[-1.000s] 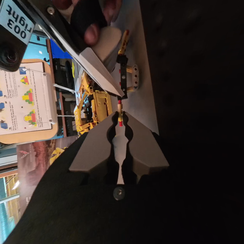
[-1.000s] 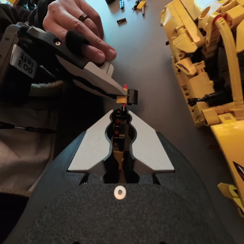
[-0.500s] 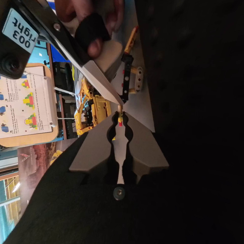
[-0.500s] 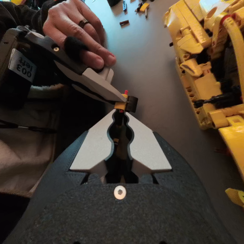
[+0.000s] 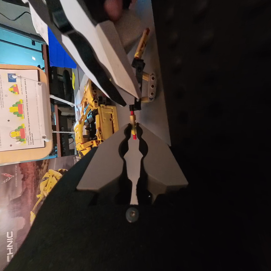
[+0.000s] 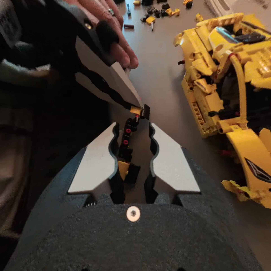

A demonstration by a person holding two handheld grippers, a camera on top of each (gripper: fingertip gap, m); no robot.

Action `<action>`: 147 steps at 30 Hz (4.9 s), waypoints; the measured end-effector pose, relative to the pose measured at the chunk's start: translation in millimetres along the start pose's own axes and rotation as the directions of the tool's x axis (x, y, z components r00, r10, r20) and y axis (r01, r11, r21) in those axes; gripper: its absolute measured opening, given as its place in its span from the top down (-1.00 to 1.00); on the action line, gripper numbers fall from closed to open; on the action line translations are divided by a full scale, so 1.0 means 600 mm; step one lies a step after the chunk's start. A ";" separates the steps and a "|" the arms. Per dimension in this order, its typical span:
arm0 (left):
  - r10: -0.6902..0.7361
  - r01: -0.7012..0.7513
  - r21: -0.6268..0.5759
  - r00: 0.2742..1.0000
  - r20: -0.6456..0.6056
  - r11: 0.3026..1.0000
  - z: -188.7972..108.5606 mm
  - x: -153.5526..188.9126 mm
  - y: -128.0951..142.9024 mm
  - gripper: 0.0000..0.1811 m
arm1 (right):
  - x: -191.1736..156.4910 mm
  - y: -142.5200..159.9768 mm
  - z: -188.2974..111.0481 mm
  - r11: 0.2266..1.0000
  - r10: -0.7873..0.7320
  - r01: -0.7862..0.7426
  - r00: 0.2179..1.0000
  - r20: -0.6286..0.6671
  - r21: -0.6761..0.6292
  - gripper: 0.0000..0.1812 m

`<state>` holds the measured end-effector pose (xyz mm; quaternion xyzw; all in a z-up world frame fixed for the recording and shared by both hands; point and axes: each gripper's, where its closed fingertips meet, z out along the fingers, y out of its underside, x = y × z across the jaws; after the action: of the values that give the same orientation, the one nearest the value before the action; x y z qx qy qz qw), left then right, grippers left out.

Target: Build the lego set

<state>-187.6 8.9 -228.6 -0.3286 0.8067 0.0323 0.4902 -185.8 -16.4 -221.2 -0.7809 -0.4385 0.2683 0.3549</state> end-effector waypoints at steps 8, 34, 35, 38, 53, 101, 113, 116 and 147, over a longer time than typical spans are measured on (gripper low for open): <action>-0.063 0.064 0.008 0.996 -0.056 0.998 0.000 0.005 0.002 0.93 | -0.011 -0.001 0.011 0.982 -0.189 0.186 0.979 -0.074 -0.044 0.69; -0.042 0.035 -0.107 0.997 -0.058 0.994 -0.010 0.016 0.011 0.96 | 0.009 -0.003 0.035 0.915 -0.372 0.323 0.908 -0.193 -0.243 0.81; -0.051 0.044 -0.102 0.997 -0.062 0.994 -0.010 0.016 0.010 0.96 | 0.009 -0.002 0.035 0.919 -0.364 0.317 0.911 -0.193 -0.236 0.81; -0.061 0.055 -0.090 0.996 -0.064 0.994 -0.012 0.016 0.008 0.96 | 0.010 -0.002 0.034 0.927 -0.348 0.305 0.917 -0.194 -0.220 0.81; -0.438 0.428 0.334 0.898 -0.051 0.840 -0.075 -0.047 -0.043 0.79 | -0.015 -0.052 -0.032 0.970 0.093 -0.145 0.962 0.255 0.193 0.81; -0.580 0.641 0.218 0.763 -0.286 0.736 -0.063 -0.010 -0.052 0.93 | -0.030 -0.054 -0.018 0.772 0.632 -0.631 0.749 -0.199 0.078 0.26; -0.488 0.512 0.177 0.858 -0.162 0.841 -0.057 0.000 -0.070 0.93 | -0.052 -0.035 -0.017 0.705 0.703 -0.709 0.696 -0.147 0.010 0.37; -0.477 0.504 0.195 0.862 -0.171 0.841 -0.061 0.002 -0.083 0.93 | -0.050 -0.029 -0.026 0.667 0.743 -0.744 0.659 -0.117 0.042 0.51; -0.411 0.428 0.145 0.902 -0.133 0.892 -0.048 0.019 -0.095 0.93 | -0.063 -0.005 -0.035 0.751 0.655 -0.657 0.728 -0.203 0.068 0.49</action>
<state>-181.4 -52.4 -207.7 -0.4527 0.7398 -0.1599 0.4714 -189.8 -55.2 -202.1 -0.9109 -0.0948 0.2886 0.2793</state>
